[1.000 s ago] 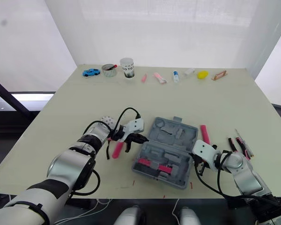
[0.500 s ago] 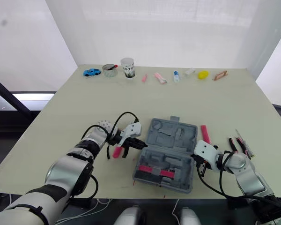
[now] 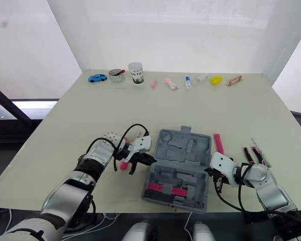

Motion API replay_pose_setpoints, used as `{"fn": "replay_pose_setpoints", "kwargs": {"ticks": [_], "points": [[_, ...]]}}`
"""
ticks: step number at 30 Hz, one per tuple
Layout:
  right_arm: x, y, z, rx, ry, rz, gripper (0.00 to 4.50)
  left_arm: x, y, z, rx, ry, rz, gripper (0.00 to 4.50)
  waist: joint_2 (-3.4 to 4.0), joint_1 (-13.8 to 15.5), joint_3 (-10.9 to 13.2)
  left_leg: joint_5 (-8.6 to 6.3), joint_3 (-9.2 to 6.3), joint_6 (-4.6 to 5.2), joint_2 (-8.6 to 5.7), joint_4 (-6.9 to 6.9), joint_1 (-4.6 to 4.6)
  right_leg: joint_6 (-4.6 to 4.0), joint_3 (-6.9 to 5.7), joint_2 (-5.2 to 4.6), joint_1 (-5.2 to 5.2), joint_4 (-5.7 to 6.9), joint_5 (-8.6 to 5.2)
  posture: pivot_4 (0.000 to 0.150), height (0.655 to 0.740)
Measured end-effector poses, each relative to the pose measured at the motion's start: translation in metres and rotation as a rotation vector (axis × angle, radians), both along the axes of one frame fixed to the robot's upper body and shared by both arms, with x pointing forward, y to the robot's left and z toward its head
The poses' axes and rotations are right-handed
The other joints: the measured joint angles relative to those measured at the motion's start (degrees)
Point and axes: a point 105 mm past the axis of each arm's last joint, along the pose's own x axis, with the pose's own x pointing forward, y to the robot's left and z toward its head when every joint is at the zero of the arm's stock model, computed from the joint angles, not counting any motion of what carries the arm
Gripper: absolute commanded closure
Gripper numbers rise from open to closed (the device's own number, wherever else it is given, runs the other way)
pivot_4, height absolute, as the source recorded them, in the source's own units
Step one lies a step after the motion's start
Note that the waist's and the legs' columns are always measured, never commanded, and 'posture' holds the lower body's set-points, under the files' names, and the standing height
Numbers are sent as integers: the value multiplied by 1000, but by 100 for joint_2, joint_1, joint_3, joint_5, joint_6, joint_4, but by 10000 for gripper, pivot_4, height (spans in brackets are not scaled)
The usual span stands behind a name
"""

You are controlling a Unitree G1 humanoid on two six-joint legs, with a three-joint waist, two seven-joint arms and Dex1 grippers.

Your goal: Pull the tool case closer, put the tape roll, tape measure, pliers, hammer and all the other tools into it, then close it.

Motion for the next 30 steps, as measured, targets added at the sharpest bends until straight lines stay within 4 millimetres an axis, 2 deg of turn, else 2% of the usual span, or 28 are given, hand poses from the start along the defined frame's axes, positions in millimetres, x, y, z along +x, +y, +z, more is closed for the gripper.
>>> {"fn": "replay_pose_setpoints", "kwargs": {"ticks": [4, 14, 30], "points": [[2, 0, -1, -16, -10, 7, 45000, -7, 0, -1, -3, 1, 16, 44081, 1, 6, -1, 0, 0, 0, 0, 0, 0, 0, 1, 0, 0, 0, 0, 1500, 7400], [5, -3, -8, -36, -14, -9, 45000, -40, -6, -10, -37, 51, 63, 44081, 6, 16, -4, 0, 0, 0, 2, 0, 12, 0, 5, 0, 9, 1, 0, 1500, 7400], [-6, 1, -11, -18, 8, -22, 45000, -42, 1, -11, -36, 56, 107, 44081, 10, 11, -6, 0, 15, 0, 3, -1, 34, -2, 19, 4, 20, 6, 0, 1500, 7400]]}}
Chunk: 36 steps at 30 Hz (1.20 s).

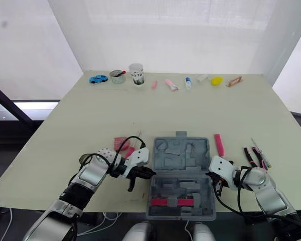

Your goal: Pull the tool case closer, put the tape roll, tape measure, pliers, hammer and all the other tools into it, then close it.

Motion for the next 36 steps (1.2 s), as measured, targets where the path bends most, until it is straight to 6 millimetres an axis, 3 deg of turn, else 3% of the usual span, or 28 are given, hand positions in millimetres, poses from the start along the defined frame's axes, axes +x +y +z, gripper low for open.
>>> {"fn": "replay_pose_setpoints", "kwargs": {"ticks": [11, 36], "points": [[-1, 15, -2, 25, 6, -8, 45000, 1, 15, 0, 22, 15, 4, 44081, -2, -135, -1, 0, 13, 0, 5, -18, 42, -2, 52, 13, 2, 17, 0, 1500, 7400], [-6, 7, -3, 25, -1, -3, 45000, -6, 22, 0, 16, 41, 25, 44081, -3, -132, -1, -1, 26, 1, 6, -18, 47, -2, 68, 13, -2, 24, 0, 1500, 7400]]}}
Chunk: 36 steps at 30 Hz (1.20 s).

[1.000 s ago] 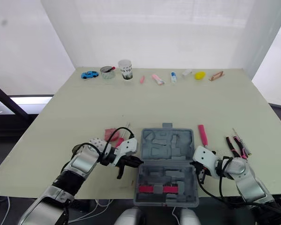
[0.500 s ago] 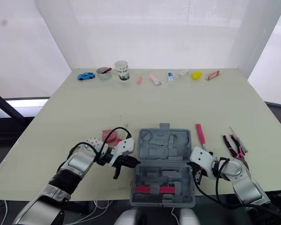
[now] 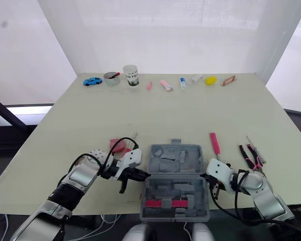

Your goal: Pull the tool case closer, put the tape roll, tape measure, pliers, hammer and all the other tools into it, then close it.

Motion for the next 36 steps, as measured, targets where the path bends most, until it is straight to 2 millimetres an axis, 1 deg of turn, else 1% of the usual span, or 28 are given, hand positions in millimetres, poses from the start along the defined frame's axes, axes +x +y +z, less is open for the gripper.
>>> {"fn": "replay_pose_setpoints", "kwargs": {"ticks": [13, 24, 31, 36], "points": [[3, 2, 3, 1, -6, 12, 45000, -2, 3, -1, 1, -2, 14, 44081, 0, -2, 0, 0, 1, 0, 1, -1, 0, 0, 1, 0, -2, 0, 0, 1500, 7400], [0, 10, 2, 10, 0, 31, 45000, -4, 11, 0, 7, 3, 29, 44081, 0, -3, 0, 0, 2, 0, 1, -2, 0, 0, 1, 1, -3, 0, 0, 1500, 7400], [0, 12, 2, 15, 2, 35, 45000, -4, 12, 0, 10, 3, 32, 44081, 0, -2, 1, 0, 3, 0, 1, -2, 0, 0, 2, 1, -3, 0, 0, 1500, 7400], [-1, 12, 2, 16, 3, 37, 45000, -7, 13, 0, 13, 7, 28, 44081, 0, -2, 1, 0, 5, 0, 2, -3, -1, 0, 4, 0, -3, -1, 0, 1500, 7400]]}}
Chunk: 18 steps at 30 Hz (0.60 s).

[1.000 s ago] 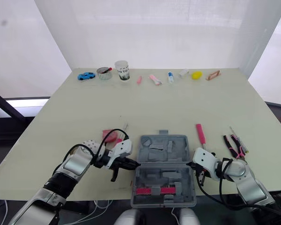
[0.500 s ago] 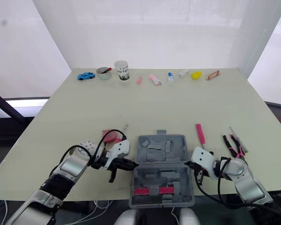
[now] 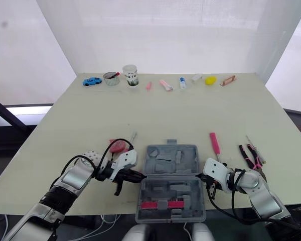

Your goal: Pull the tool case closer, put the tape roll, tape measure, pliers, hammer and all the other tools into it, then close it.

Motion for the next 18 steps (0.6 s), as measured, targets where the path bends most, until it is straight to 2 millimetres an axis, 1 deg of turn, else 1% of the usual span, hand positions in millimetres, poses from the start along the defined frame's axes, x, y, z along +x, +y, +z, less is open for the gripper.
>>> {"fn": "replay_pose_setpoints", "kwargs": {"ticks": [13, 18], "points": [[-5, 0, -1, -6, 28, 3, 45000, -5, -1, 0, 6, 16, -6, 44081, 0, 7, 0, 0, 1, 0, 0, -1, -1, 0, 0, 0, 0, -2, 0, 1500, 7400], [-9, 0, -1, -4, 44, 14, 45000, -11, -1, -2, 11, 32, -21, 44081, 0, 3, 0, 0, 1, 0, 1, -2, -1, -1, 0, 0, -1, -3, -1, 1500, 7400]]}}
